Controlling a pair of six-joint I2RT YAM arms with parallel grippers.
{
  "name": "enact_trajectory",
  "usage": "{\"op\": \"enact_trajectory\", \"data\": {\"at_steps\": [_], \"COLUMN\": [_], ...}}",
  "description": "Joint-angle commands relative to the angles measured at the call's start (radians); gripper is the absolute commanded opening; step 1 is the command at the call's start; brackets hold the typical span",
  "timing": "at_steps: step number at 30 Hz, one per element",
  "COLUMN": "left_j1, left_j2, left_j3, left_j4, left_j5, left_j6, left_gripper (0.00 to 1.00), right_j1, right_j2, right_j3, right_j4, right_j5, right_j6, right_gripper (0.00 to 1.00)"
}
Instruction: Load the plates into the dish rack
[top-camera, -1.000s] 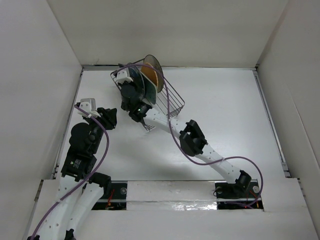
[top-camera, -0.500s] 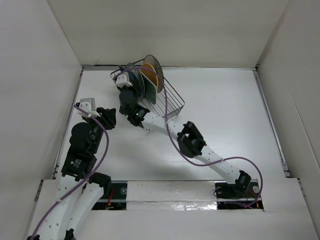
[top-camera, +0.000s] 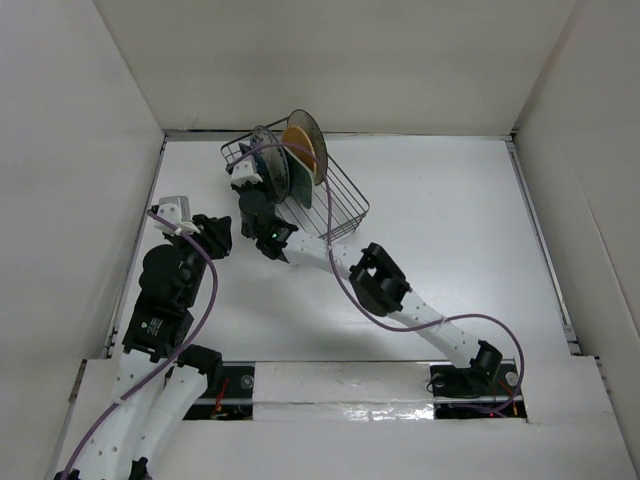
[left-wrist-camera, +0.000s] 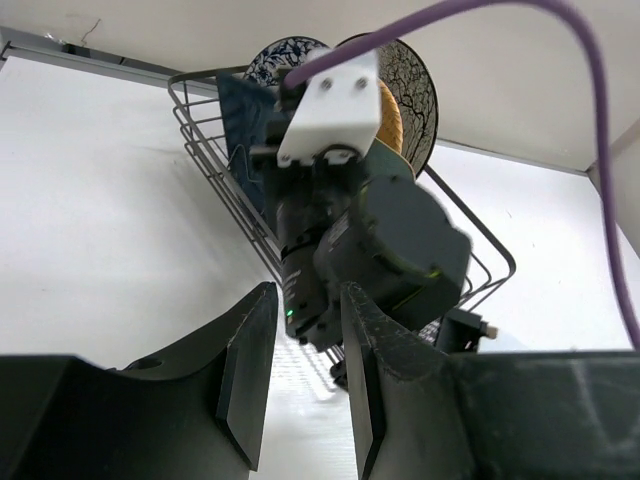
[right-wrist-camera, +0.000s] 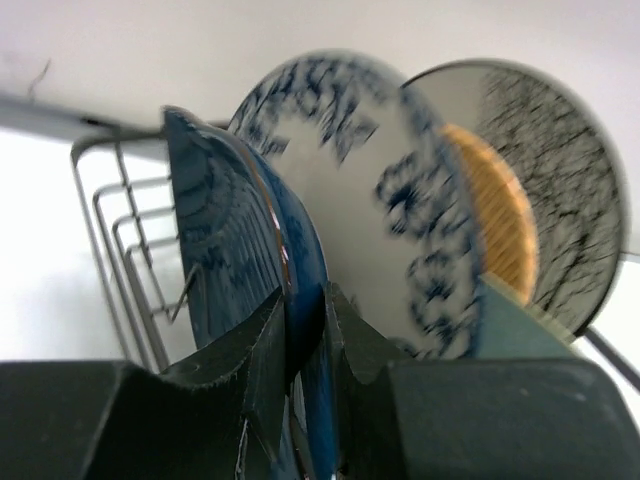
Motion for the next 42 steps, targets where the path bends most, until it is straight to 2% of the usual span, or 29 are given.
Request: {"op": "enact_trajectory", "data": {"at_steps": [1,4,9,11,12,15,17,19,21,23,24,27,28,30,31,32,33,35,38,39,42], "left_j1": [0.005,0.016,0.016,0.025,0.025,0.034,0.043,0.043,0.043,0.043,0.043,0.043,0.043,0.043,0.043,0.043,0.043,0.043,0.043,0.043,0.043], "left_j2": [-0.004,-0.004,0.001,0.003,0.003,0.004,0.003,-0.002,-0.005,-0.005,-0.005,0.001,0.006,0.015,0.018,0.021,0.029,0.035,0.038,0.039,0.041], "left_j3": [0.026,0.027,0.029,0.029,0.029,0.03,0.03,0.024,0.015,0.014,0.012,0.015,0.015,0.021,0.023,0.024,0.026,0.027,0.036,0.038,0.037], "left_j4": [0.036,0.036,0.035,0.033,0.033,0.033,0.035,0.039,0.047,0.046,0.047,0.049,0.049,0.047,0.046,0.049,0.05,0.062,0.082,0.087,0.098], "left_j5": [0.003,0.0,-0.007,-0.017,-0.02,-0.03,-0.044,-0.052,-0.044,-0.03,-0.027,-0.007,-0.003,0.002,0.008,0.01,0.013,0.02,0.029,0.029,0.033], "left_j6": [-0.008,-0.01,-0.008,-0.007,-0.007,-0.007,-0.004,-0.002,-0.001,0.004,0.006,0.01,0.013,0.013,0.013,0.012,0.012,0.007,0.001,-0.001,-0.002], "left_gripper": [0.29,0.29,0.29,0.29,0.3,0.3,0.31,0.41,0.45,0.48,0.49,0.54,0.56,0.57,0.59,0.59,0.6,0.65,0.71,0.72,0.72], "right_j1": [0.014,0.023,0.023,0.023,0.023,0.032,0.043,0.052,0.052,0.052,0.037,-0.012,-0.07,-0.15,-0.228,-0.266,-0.305,-0.416,-0.541,-0.561,-0.587], "right_j2": [0.02,0.017,-0.121,-0.184,-0.257,-0.377,-0.498,-0.619,-0.704,-0.838,-0.889,-1.113,-1.173,-1.355,-1.414,-1.469,-1.565,-1.636,-1.696,-1.696,-1.674], "right_j3": [0.004,-0.02,-0.167,-0.253,-0.289,-0.413,-0.5,-0.566,-0.679,-0.778,-0.9,-1.107,-1.252,-1.396,-1.462,-1.576,-1.623,-1.718,-1.766,-1.792,-1.795], "right_j4": [0.122,0.143,0.157,0.156,0.154,0.104,0.059,0.051,0.029,0.036,0.041,0.048,0.041,0.019,0.015,-0.002,-0.014,-0.062,-0.108,-0.096,-0.064], "right_j5": [-0.027,-0.013,-0.022,-0.034,-0.059,-0.14,-0.198,-0.273,-0.332,-0.347,-0.352,-0.393,-0.418,-0.509,-0.528,-0.539,-0.557,-0.589,-0.686,-0.768,-0.867], "right_j6": [-0.001,-0.012,0.081,0.12,0.161,0.273,0.322,0.368,0.413,0.417,0.428,0.509,0.592,0.723,0.749,0.762,0.77,0.786,0.873,0.893,0.948], "right_gripper": [0.26,0.3,0.36,0.44,0.52,0.69,0.77,0.89,0.99,1.0,1.0,1.0,0.98,0.95,0.93,0.92,0.9,0.89,0.88,0.88,0.87]}}
